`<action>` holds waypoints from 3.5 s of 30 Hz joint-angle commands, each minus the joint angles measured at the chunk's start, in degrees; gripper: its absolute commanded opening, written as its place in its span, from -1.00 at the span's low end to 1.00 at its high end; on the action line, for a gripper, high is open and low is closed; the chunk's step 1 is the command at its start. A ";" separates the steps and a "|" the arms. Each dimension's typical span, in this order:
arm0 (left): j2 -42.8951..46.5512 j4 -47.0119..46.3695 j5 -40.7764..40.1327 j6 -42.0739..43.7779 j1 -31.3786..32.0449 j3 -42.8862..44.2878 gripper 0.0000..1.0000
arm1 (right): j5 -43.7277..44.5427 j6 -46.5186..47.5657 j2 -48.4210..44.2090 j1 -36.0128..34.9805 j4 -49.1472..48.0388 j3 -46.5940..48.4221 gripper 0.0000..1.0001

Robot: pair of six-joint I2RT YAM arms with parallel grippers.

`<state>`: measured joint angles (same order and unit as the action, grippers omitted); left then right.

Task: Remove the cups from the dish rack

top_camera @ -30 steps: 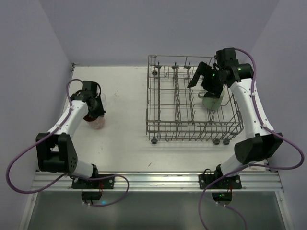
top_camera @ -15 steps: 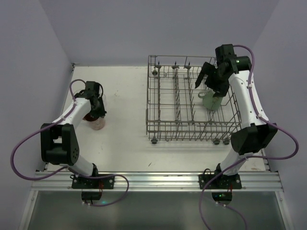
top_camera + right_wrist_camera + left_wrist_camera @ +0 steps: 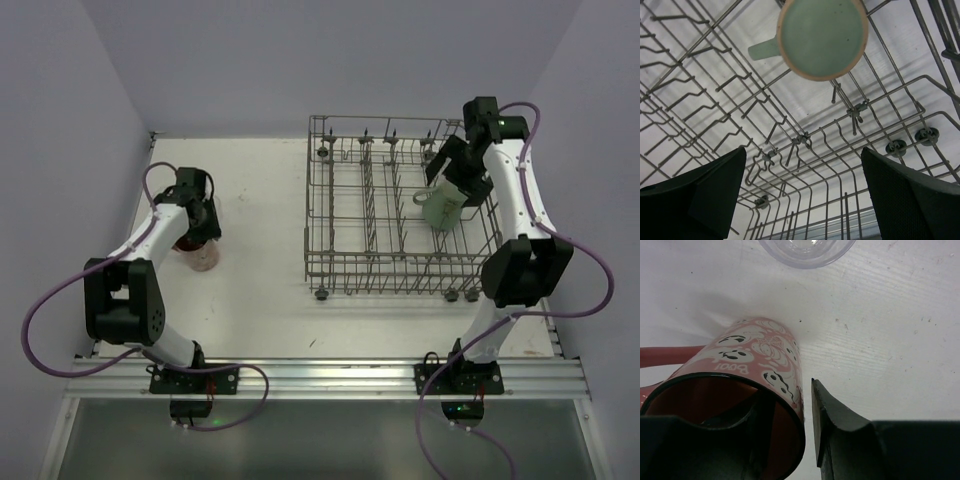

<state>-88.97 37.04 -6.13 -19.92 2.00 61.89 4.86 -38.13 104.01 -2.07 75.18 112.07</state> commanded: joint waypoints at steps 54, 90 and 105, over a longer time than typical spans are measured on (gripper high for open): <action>8.72 1.72 5.78 0.50 -0.33 5.88 -0.14 | 12.89 -12.23 19.30 4.00 -5.39 4.91 0.98; 7.93 2.34 11.67 -2.66 -0.33 13.08 -0.13 | 13.51 -6.44 13.51 -1.01 -5.83 13.53 -1.00; 6.44 -2.75 32.56 -14.33 -0.24 13.79 -0.13 | 7.88 -2.92 4.01 -1.10 -10.84 12.29 -1.00</action>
<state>-82.15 38.37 15.88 -28.21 1.93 77.25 13.85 -41.89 113.36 -2.94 70.30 121.64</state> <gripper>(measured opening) 0.432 0.837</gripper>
